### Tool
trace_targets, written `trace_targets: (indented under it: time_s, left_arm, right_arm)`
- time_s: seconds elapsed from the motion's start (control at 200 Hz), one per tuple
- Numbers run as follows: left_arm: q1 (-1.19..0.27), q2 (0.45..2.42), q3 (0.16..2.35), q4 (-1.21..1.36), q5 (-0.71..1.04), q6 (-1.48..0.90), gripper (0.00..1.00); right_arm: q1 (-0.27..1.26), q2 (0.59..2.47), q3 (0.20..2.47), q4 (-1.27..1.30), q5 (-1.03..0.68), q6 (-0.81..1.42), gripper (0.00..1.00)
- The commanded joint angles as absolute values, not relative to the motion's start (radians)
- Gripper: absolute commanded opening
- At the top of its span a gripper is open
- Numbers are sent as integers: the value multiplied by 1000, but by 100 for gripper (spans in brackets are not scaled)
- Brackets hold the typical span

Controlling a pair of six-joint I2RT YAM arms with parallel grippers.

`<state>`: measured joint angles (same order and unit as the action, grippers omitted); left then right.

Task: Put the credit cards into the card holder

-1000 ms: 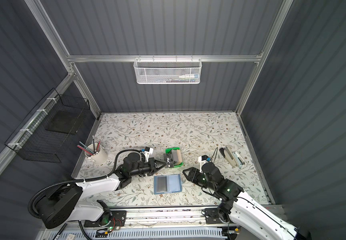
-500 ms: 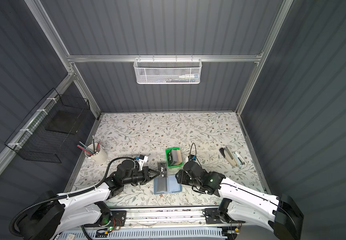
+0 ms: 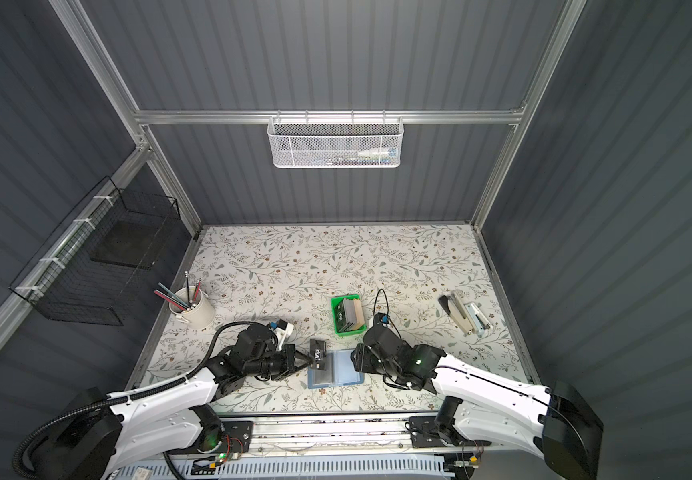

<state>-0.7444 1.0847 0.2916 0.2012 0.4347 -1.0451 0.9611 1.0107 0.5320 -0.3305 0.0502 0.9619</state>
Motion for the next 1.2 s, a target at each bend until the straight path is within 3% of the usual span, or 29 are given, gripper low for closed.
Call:
trace_targets:
  time_s: [0.0, 1.196]
  left_arm:
    - [-741, 1076, 299, 160, 418, -1002, 0]
    - [-867, 1075, 269, 176, 293, -1021, 0]
  right_arm:
    - [974, 1011, 493, -351, 76, 977, 60]
    - [1043, 1183, 493, -238, 91, 1025, 56]
